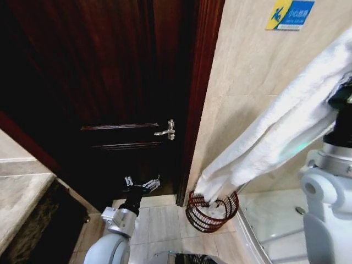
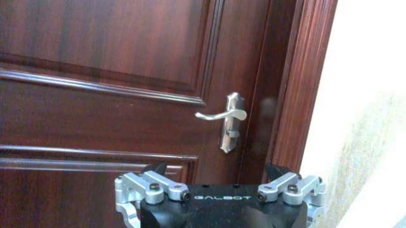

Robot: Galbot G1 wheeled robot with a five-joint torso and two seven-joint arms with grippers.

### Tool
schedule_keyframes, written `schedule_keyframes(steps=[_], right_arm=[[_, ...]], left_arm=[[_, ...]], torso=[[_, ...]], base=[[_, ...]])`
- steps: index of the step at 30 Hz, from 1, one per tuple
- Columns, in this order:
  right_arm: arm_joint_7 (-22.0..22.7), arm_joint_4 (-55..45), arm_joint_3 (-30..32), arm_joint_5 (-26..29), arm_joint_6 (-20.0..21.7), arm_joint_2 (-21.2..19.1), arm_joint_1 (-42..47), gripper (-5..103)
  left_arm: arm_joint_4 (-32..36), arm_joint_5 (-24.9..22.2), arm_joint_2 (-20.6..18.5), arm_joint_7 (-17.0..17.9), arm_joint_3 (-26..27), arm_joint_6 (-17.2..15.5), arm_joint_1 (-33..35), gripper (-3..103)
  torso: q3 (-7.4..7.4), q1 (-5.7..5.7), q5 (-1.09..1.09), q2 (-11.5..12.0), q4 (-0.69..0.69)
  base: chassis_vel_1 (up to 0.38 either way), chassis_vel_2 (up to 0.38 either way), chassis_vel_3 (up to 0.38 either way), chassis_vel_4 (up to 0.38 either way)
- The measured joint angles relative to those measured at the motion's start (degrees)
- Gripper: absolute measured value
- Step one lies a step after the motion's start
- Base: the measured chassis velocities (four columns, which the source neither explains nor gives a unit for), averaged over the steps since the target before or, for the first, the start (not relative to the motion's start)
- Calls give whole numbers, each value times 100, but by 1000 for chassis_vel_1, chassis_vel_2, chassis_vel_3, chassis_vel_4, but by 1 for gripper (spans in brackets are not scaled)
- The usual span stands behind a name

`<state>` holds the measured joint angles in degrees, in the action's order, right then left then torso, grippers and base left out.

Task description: Discard the used towel into the hamper.

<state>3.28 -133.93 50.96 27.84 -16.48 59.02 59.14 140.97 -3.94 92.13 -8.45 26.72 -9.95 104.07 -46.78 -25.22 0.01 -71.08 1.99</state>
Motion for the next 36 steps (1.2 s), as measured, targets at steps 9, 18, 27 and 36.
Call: schedule_keyframes(steps=[9, 18, 27, 36], right_arm=[[-50, 205, -23, 25, -60, 86, -11, 12], [-173, 431, -123, -187, -344, 448, 224, 12], [-292, 592, -354, -464, -661, 783, 520, 12], [-394, 812, -661, -649, -1007, 1087, 851, 12]], left_arm=[[0, 0, 0, 0, 0, 0, -2, 100], [0, 0, 0, 0, 0, -1, -2, 100], [0, 0, 0, 0, 0, -1, -2, 100], [0, 0, 0, 0, 0, -1, -2, 100]], torso=[[-3, -9, -1, 4, 1], [-3, -8, 0, 4, 2], [-3, -8, -2, 4, 2], [-3, -8, -1, 4, 2]], base=[[0, 0, 0, 0], [0, 0, 0, 0], [0, 0, 0, 0], [0, 0, 0, 0]])
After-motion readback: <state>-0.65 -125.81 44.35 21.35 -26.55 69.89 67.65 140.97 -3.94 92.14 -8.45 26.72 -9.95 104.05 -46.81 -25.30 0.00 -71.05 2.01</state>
